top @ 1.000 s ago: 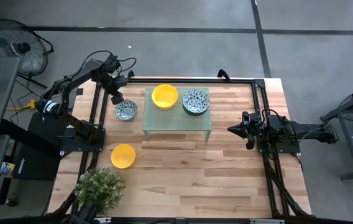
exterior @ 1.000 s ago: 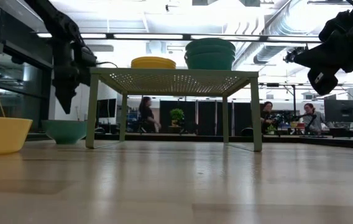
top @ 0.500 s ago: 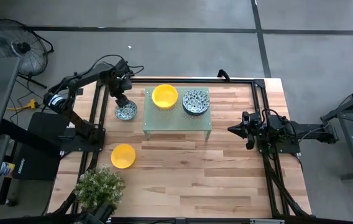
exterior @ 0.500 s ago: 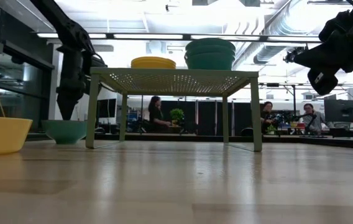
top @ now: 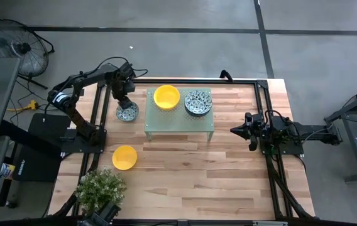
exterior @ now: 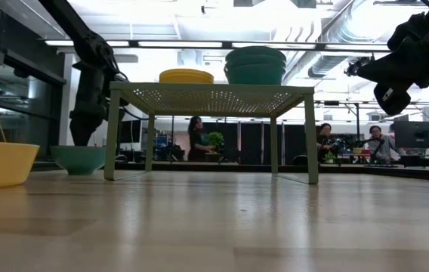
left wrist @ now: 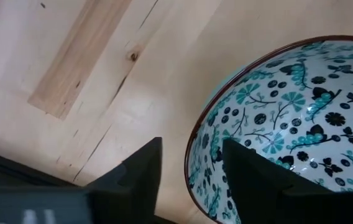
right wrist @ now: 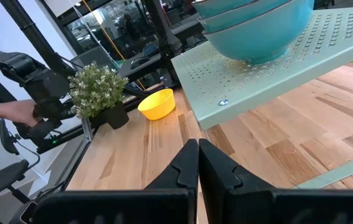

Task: Pick & Place Mini bowls
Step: Stack the blue bowl on top of the blue bowls on the shelf

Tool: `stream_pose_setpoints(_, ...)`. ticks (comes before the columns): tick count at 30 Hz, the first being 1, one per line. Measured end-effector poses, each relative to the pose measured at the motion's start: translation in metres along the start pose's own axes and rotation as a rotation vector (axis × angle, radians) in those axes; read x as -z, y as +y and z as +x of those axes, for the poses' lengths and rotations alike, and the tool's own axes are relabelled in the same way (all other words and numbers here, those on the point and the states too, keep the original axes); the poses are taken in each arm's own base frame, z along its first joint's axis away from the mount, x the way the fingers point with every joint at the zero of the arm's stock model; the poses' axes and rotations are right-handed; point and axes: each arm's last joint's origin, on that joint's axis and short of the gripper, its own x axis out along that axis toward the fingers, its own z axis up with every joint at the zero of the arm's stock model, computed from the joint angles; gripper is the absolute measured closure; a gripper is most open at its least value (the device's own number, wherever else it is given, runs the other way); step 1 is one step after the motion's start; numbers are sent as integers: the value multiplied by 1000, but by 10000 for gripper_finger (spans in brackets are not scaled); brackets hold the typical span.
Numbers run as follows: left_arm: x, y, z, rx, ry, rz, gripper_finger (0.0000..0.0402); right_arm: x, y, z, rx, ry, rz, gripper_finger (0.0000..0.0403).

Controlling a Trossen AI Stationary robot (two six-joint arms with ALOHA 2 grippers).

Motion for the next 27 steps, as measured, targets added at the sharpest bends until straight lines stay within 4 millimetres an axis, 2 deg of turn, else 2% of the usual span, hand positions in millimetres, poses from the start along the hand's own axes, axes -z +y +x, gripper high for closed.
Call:
stream_pose_setpoints(7,-1,-1,0,23,-13,0,315,0,0,0,0,0,0,402)
stream_pose_setpoints(12,-1,-1,0,23,-14,0,343,0,0,0,0,0,0,402)
stream_pose_setpoints(18,-1,-1,0,52,-31,5,341,0,0,0,0,0,0,402)
stream_pose_setpoints(27,-2,-2,0,69,-42,8,302,0,0,0,0,0,0,402)
